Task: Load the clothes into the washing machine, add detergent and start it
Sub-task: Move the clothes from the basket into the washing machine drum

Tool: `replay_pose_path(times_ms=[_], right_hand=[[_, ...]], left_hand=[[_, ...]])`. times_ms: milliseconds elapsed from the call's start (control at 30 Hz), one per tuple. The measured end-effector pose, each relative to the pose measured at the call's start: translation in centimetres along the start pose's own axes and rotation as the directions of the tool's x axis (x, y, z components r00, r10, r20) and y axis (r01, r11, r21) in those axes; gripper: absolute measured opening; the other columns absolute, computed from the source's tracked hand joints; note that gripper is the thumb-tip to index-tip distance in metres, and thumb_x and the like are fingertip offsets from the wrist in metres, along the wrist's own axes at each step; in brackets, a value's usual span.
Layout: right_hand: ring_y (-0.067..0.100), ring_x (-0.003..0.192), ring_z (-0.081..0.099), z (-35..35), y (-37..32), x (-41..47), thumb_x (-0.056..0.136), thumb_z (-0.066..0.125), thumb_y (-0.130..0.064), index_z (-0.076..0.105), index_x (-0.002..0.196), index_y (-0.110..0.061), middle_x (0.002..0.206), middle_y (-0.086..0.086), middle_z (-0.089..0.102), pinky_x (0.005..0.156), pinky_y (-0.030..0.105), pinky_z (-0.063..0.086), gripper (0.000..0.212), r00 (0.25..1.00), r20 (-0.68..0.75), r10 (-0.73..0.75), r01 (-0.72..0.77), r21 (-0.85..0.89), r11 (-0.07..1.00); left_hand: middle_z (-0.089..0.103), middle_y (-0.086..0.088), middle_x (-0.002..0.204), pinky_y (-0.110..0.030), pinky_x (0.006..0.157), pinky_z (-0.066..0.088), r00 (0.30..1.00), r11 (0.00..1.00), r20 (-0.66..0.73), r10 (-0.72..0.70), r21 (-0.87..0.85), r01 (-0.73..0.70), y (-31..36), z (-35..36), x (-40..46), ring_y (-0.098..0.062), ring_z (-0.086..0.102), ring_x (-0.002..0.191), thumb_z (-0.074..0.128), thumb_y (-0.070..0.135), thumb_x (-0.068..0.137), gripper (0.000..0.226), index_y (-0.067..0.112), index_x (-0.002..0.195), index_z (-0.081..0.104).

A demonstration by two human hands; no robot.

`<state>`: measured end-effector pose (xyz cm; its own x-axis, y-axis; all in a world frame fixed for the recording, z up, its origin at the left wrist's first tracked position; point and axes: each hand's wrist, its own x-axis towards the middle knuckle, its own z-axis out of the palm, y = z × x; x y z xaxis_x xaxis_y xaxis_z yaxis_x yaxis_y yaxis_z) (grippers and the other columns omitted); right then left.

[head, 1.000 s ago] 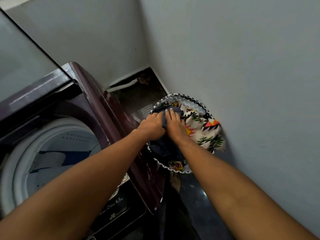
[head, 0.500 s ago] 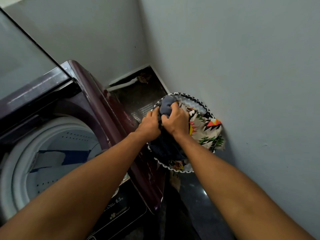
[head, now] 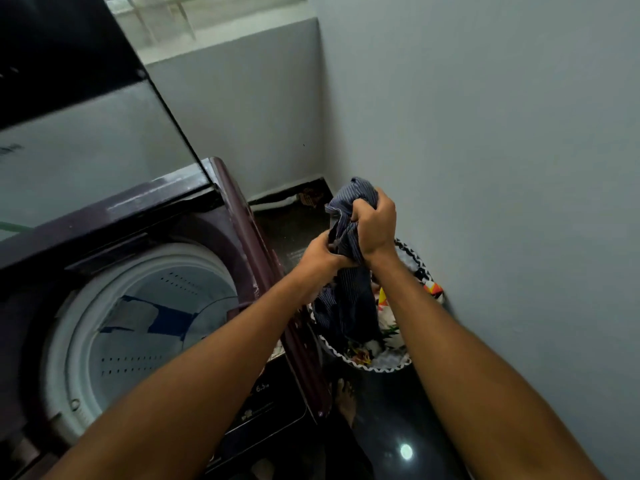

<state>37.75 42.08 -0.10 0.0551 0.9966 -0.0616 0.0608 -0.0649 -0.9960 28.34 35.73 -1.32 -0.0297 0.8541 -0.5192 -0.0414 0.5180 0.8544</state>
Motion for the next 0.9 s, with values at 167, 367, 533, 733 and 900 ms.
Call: replay_pose_path(times_ms=[167,367,533,733,900], right_hand=[[0.020,0.071,0.055,0.7,-1.5,-0.6,0.071,0.052,-0.027,0.049,0.077,-0.023,0.075,-0.006,0.057,0.074,0.048,0.052,0.007,0.984,-0.055,0.167,-0.171,-0.069,0.983],[0.024,0.093,0.060,-0.1,-2.3,-3.7,0.087,0.057,-0.032,0.060,0.129,-0.011,0.113,0.011,0.065,0.074,0.043,0.048,0.047,0.664,0.619,0.418,-0.544,0.017,0.839],[0.025,0.075,0.068,1.5,-4.8,-6.5,0.099,0.045,-0.028,0.058,0.125,-0.007,0.101,0.014,0.070,0.054,0.037,0.056,0.035,0.432,0.806,0.404,-0.705,0.022,0.709],[0.025,0.059,0.067,7.3,-8.5,-8.0,0.093,0.049,-0.004,0.046,0.126,0.000,0.083,0.015,0.069,0.041,0.029,0.052,0.033,0.442,0.842,0.308,-0.664,0.077,0.744],[0.023,0.059,0.066,13.0,-9.1,-9.8,0.095,0.040,0.008,0.045,0.131,-0.004,0.084,0.016,0.067,0.046,0.031,0.056,0.038,0.464,0.834,0.300,-0.561,0.014,0.828]], left_hand=[[0.069,-0.005,0.106,-0.045,0.079,0.061,0.981,0.991,-0.158,0.114,0.082,-0.102,2.1,-2.1,-1.9,-0.022,0.070,0.095,0.074,-0.004,0.067,0.061,0.024,0.117,0.055],[0.068,-0.002,0.105,-0.036,0.085,0.057,0.903,0.888,-0.235,0.360,0.382,-0.254,4.4,-5.8,-5.1,-0.018,0.067,0.096,0.068,0.009,0.072,0.044,0.030,0.110,0.062],[0.057,-0.002,0.104,-0.022,0.084,0.047,0.853,0.797,-0.274,0.445,0.555,-0.238,5.3,-9.0,-8.0,-0.018,0.058,0.097,0.068,0.008,0.075,0.038,0.025,0.109,0.071],[0.050,0.002,0.103,-0.013,0.083,0.038,0.764,0.752,-0.365,0.533,0.618,-0.230,5.5,-13.8,-11.9,-0.011,0.051,0.095,0.064,0.000,0.077,0.041,0.016,0.114,0.069],[0.049,0.003,0.105,0.004,0.078,0.031,0.664,0.741,-0.460,0.590,0.635,-0.218,4.8,-18.0,-14.9,-0.007,0.047,0.095,0.066,0.000,0.079,0.043,0.012,0.120,0.068]])
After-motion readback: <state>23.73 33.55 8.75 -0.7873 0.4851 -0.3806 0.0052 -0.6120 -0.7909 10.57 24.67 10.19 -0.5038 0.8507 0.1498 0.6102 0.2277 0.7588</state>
